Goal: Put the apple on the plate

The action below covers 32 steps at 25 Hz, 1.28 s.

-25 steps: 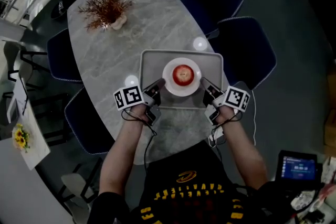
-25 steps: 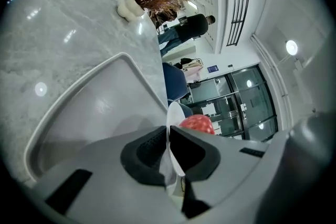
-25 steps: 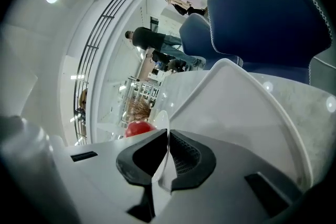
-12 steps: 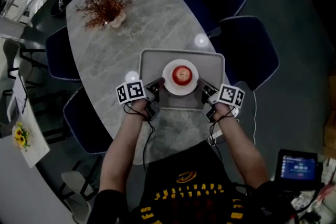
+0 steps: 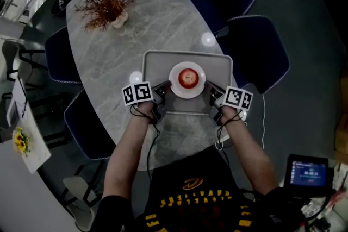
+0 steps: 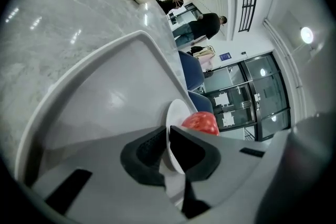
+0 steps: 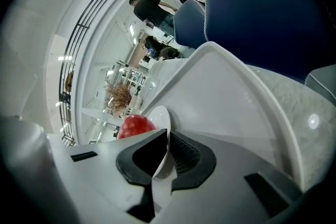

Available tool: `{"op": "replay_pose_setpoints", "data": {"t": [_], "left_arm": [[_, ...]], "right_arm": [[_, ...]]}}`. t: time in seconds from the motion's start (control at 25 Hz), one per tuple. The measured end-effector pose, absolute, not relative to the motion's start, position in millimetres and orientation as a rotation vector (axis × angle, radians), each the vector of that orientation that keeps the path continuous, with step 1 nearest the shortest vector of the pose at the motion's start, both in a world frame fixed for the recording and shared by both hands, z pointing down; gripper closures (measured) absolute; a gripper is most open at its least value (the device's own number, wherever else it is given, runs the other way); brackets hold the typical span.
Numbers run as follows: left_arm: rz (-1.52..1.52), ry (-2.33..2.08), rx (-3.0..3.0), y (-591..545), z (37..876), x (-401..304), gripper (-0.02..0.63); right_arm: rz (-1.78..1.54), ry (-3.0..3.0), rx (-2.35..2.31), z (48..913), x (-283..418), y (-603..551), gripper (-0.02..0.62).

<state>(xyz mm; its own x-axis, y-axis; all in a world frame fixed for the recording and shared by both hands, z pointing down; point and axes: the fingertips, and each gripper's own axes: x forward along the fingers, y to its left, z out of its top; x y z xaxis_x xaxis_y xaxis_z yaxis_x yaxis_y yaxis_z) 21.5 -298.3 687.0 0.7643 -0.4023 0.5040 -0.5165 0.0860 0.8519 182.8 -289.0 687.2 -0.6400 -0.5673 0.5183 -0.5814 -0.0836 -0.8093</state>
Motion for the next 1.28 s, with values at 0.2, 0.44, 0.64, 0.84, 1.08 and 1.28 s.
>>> {"op": "replay_pose_setpoints", "data": {"t": [0.2, 0.44, 0.64, 0.84, 1.08, 1.28], "left_arm": [[0.106, -0.774, 1.523, -296.8, 688.8, 20.7, 0.581], [0.173, -0.822, 1.564, -296.3, 689.9, 20.8, 0.581], [0.206, -0.892, 1.608, -299.7, 687.4, 17.7, 0.566], [0.288, -0.968, 1.696, -302.1, 677.1, 13.1, 0.558], [0.251, -1.065, 1.804, -305.9, 648.5, 12.9, 0.558], [0.203, -1.140, 1.988, -308.2, 604.8, 22.0, 0.558]], "right_arm": [[1.891, -2.109, 1.331, 686.8, 181.8, -288.9, 0.569], [1.857, -2.104, 1.352, 686.2, 182.2, -287.3, 0.569], [1.784, -2.135, 1.378, 680.4, 182.7, -288.1, 0.569], [1.662, -2.189, 1.420, 662.7, 188.1, -292.9, 0.568], [1.390, -2.330, 1.442, 631.6, 190.3, -300.0, 0.569], [1.146, -2.443, 1.417, 599.9, 185.4, -301.9, 0.569]]}}
